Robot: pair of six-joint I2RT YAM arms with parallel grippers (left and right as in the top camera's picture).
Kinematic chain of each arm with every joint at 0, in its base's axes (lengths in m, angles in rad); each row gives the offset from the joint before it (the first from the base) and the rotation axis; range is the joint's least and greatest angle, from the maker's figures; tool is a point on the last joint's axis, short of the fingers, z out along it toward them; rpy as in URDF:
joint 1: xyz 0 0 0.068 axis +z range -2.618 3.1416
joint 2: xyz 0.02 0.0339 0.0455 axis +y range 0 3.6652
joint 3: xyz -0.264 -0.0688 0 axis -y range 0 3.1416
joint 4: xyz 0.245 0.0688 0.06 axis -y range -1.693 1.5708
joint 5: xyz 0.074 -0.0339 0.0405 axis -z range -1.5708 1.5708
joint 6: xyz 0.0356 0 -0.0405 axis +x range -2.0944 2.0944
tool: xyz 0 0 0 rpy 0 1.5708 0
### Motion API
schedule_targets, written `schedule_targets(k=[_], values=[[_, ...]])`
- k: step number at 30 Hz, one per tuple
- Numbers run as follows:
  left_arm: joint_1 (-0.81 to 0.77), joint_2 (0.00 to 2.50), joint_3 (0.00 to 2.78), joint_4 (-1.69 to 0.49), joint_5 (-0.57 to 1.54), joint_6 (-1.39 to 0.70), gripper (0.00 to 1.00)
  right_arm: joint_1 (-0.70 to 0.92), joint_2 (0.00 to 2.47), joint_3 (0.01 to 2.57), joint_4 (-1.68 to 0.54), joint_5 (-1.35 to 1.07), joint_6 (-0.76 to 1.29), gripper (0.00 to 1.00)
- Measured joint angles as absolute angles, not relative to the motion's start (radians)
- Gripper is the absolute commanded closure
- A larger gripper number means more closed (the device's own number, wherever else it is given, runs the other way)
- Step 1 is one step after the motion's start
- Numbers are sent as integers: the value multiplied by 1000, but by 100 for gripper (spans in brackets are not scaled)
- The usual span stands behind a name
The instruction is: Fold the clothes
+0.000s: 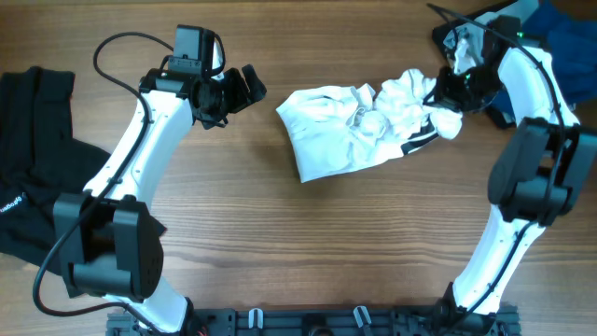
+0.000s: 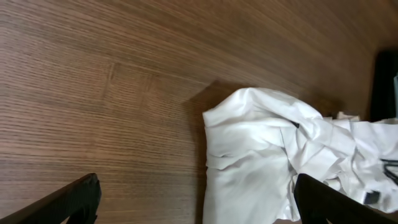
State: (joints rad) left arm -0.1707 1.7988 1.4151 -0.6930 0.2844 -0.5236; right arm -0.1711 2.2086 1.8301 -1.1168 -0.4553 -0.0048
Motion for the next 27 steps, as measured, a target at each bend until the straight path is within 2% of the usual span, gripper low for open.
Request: schedule_targets(k=[9, 17, 19, 21, 23, 25, 26, 27], values=[[-171, 1799, 1415, -693, 281, -524, 0, -22, 2075, 1841, -1228, -400, -29, 96], [-171, 1799, 1415, -709, 289, -524, 0, 324, 2074, 1841, -1219, -339, 29, 96], [-171, 1799, 1415, -718, 291, -524, 0, 362, 2074, 1841, -1206, -337, 54, 95], [-171, 1799, 1415, -729, 296, -524, 0, 397, 2074, 1841, -1191, -335, 81, 68], [-171, 1799, 1415, -743, 297, -524, 0, 414, 2074, 1841, -1185, -335, 102, 58], [-171, 1799, 1415, -762, 297, -523, 0, 418, 2075, 1841, -1182, -336, 113, 76], [-171, 1799, 1415, -765, 297, -521, 0, 418, 2075, 1841, -1181, -335, 118, 92], [-171, 1799, 1415, -765, 297, -519, 0, 417, 2075, 1841, -1180, -335, 123, 96]])
